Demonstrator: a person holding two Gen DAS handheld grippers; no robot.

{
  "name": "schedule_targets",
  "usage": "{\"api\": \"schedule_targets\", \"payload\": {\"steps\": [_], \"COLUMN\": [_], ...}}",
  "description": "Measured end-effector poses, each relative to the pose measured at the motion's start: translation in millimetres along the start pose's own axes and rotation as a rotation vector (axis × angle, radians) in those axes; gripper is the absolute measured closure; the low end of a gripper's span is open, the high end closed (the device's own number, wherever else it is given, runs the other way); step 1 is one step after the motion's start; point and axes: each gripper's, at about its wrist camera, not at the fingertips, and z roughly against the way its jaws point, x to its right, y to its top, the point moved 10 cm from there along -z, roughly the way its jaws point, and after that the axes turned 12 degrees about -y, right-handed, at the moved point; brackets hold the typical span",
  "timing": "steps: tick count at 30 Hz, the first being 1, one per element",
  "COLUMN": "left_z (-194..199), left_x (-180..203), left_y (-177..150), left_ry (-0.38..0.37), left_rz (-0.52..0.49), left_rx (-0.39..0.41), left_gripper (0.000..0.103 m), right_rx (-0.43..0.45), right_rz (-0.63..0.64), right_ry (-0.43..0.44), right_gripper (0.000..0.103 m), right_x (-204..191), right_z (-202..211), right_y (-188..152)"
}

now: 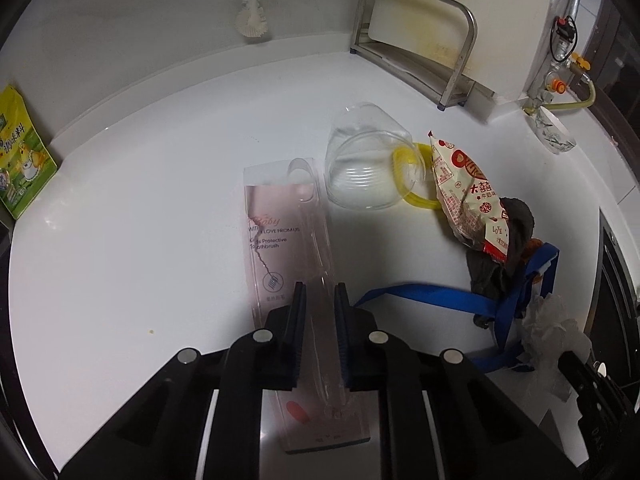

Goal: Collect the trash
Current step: 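Grasp the pink plastic sleeve with the left tool while the right holds the tissue, then lift and carry the sleeve and tissue in both tools over the bin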

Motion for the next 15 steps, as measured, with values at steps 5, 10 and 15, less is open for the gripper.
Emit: {"api": "schedule_targets", "payload": {"steps": [5,10,15], "left_z": [16,30,40], "left_x": [-5,-7,-3], "left_y": [0,-3,-6], "left_ry": [-0.007,-0.011,-0.020], "left_rz": [-0.029,-0.048,-0.060], "left_rx": [0.011,0.022,0.030], "left_gripper": [0.089,0.089,0.089], "right_rx": [0.016,0.033,0.054], "right_rz": [0.007,0.020,0.026], "right_ry": [0.004,0.003,0.001], "right_gripper": [0.095,0.095,0.095], "right_x": [-3,-6,-6], "right_z": [11,23,37], "right_y": [3,9,17]}}
